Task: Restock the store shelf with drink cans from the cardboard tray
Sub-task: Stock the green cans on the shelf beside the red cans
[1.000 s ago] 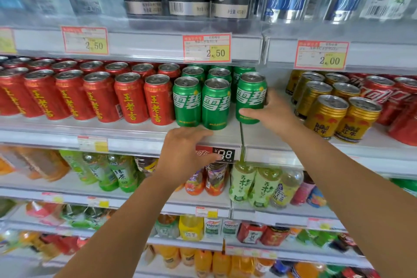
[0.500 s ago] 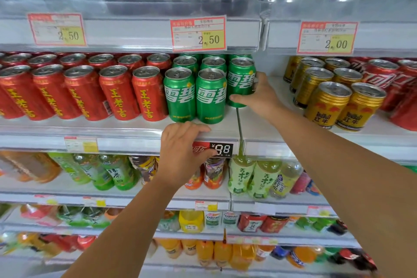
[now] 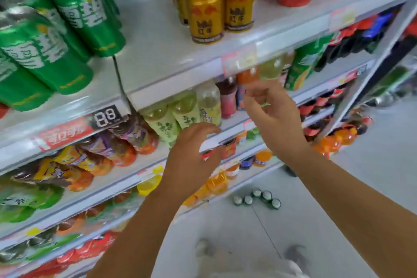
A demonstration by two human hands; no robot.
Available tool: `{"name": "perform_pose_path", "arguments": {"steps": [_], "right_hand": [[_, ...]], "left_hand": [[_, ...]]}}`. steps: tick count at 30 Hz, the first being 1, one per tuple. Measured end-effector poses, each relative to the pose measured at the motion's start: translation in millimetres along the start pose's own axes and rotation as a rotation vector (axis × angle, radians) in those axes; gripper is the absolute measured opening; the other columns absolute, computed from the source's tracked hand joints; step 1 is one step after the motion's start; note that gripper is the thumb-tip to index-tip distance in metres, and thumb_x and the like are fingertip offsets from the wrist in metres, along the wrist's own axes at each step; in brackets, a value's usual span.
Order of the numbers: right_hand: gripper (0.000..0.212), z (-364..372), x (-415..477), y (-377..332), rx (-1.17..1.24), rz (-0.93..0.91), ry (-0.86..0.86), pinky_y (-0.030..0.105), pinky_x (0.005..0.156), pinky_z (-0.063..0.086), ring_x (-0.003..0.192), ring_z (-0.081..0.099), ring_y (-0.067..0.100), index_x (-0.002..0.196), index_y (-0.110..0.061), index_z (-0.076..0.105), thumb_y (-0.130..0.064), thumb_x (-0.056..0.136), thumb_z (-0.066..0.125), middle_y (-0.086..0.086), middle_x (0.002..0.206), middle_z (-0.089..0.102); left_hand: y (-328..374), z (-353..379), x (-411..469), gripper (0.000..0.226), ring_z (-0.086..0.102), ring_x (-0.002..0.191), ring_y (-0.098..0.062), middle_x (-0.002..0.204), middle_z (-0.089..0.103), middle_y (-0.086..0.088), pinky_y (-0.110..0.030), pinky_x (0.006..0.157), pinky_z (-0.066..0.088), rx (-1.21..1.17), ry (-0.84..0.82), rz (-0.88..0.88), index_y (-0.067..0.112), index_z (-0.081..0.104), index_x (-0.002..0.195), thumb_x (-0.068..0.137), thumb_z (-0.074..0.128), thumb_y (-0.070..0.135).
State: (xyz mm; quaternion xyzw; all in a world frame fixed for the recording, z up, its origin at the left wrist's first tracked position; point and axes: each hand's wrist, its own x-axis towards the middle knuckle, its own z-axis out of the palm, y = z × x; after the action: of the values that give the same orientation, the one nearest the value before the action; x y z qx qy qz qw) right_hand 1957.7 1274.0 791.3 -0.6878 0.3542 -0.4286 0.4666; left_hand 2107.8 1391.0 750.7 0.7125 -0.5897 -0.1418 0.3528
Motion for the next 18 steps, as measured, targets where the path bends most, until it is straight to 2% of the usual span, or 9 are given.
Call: {"name": "perform_pose_path", "arguments": {"steps": [3,5,7,10,12,15,18], "right_hand": [[0.018,-43.2,-28.7,82.2,-0.06,0.297,0.048,0.019,0.064,0.048,0.075,0.055,0.0,0.099,-0.028,0.06,-0.013,0.091,0.061,-0.015,0.088,0.062],[0.016,-68.5,-53.0,138.6,-0.121,0.486,0.083,0.014,0.065,0.046,0.071,0.054,-0.004,0.098,-0.027,0.061,-0.013,0.091,0.062,-0.014,0.088,0.062],[0.014,-89.6,-82.0,196.9,-0.168,0.663,0.12,0.013,0.064,0.045,0.07,0.055,0.002,0.099,-0.024,0.062,-0.014,0.09,0.062,-0.008,0.084,0.061],[0.017,-110.8,-125.2,291.5,-0.273,0.903,0.101,0.017,0.066,0.04,0.078,0.059,0.013,0.101,-0.029,0.062,-0.018,0.087,0.064,-0.006,0.086,0.064],[0.021,-116.8,-153.0,360.5,-0.311,1.033,0.059,0.016,0.066,0.041,0.081,0.061,0.014,0.104,-0.028,0.062,-0.018,0.086,0.065,-0.005,0.093,0.065],[0.024,-116.4,-198.1,468.5,-0.287,1.141,0.057,0.029,0.071,0.05,0.084,0.063,0.018,0.103,-0.029,0.061,-0.015,0.084,0.067,0.003,0.105,0.065],[0.025,-107.3,-238.3,572.8,-0.263,1.235,-0.001,0.036,0.073,0.055,0.094,0.062,0.02,0.103,-0.034,0.058,-0.018,0.085,0.066,0.0,0.106,0.06]], "left_hand": [[-26.1,87.4,-6.3,0.04,0.052,0.114,-0.007,0.121,0.052,0.013,-0.01,0.09,0.035,-0.041,-0.287,-0.135,0.025,0.057,0.126,0.088,0.069,0.027],[-47.3,145.0,-18.9,0.043,0.053,0.116,-0.011,0.125,0.052,0.007,-0.01,0.089,0.033,-0.02,-0.45,-0.226,0.022,0.056,0.129,0.088,0.069,0.026],[-71.1,199.8,-36.5,0.045,0.053,0.118,-0.014,0.13,0.053,0.002,-0.02,0.094,0.038,-0.01,-0.584,-0.342,0.019,0.054,0.131,0.089,0.069,0.026],[-110.1,280.7,-63.4,0.051,0.052,0.125,-0.017,0.137,0.05,-0.001,-0.03,0.102,0.04,0.021,-0.765,-0.484,0.018,0.05,0.136,0.09,0.067,0.029],[-139.4,336.2,-79.8,0.053,0.051,0.126,-0.017,0.137,0.049,-0.002,-0.03,0.101,0.04,0.052,-0.847,-0.546,0.019,0.048,0.138,0.09,0.067,0.029],[-187.2,418.3,-101.9,0.053,0.05,0.126,-0.016,0.137,0.048,0.0,-0.028,0.101,0.039,0.101,-0.91,-0.581,0.024,0.045,0.139,0.09,0.065,0.031],[-243.0,496.1,-113.0,0.055,0.044,0.13,-0.013,0.141,0.045,0.006,-0.026,0.103,0.037,0.165,-0.937,-0.526,0.026,0.043,0.141,0.091,0.062,0.036]]}}
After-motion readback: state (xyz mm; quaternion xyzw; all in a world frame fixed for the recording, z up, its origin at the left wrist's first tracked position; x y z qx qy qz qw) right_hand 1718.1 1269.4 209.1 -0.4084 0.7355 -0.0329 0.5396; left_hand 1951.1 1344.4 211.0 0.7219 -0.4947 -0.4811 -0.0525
